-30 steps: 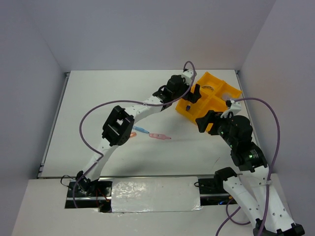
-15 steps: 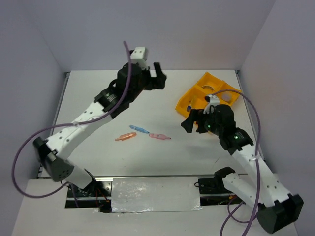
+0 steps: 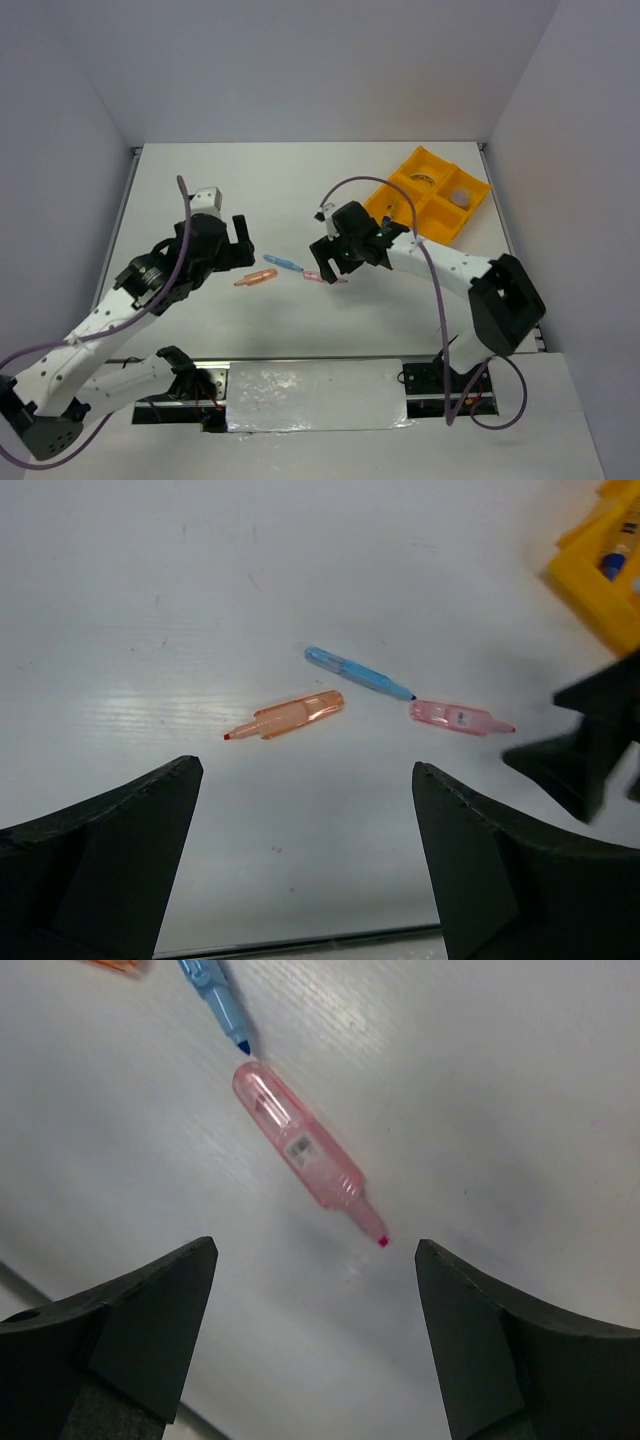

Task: Sort the stationery into containers
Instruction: Pick up the pen from the center of the board.

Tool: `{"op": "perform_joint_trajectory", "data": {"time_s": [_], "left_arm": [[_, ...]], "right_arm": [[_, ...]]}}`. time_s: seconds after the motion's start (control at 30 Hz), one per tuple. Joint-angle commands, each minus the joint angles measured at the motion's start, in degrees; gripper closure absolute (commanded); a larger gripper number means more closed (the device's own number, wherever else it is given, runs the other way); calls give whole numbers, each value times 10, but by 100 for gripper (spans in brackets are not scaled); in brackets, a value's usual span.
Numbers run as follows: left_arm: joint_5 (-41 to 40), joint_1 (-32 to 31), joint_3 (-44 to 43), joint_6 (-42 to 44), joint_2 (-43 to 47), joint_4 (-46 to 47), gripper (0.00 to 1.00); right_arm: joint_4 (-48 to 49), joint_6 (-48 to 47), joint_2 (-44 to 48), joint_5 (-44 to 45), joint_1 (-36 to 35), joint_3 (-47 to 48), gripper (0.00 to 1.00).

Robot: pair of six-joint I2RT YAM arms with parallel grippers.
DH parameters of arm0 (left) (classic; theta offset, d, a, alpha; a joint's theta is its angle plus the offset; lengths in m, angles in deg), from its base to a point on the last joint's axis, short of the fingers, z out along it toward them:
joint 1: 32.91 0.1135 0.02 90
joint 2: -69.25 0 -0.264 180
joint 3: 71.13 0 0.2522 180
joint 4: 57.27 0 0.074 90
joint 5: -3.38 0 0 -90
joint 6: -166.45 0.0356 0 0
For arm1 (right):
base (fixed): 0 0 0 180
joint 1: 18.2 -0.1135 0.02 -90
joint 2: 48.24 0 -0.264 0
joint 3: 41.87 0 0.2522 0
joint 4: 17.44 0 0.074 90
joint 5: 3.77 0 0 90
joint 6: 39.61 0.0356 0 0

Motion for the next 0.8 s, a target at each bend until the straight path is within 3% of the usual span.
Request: {"op": "perform_joint_trajectory", "data": {"time_s": [0.0,0.4,0.5,0.63,0.77], "left_arm": [[75,0,-6,65,43,-15,1],[113,0,62,133,96,33,1],[132,2,63,141,86,35,1],[148,1,68,146,86,43,1],[158,1,69,148,89,45,1]], "right_arm": [[6,-113,-55,23,-8,63,12],[6,-180,-179,-23,-27,108,25],[2,-180,-199,4,-30,110,38],[13,-177,-207,17,-34,101,43],[21,-175,-215,19,-33,93,55]]}}
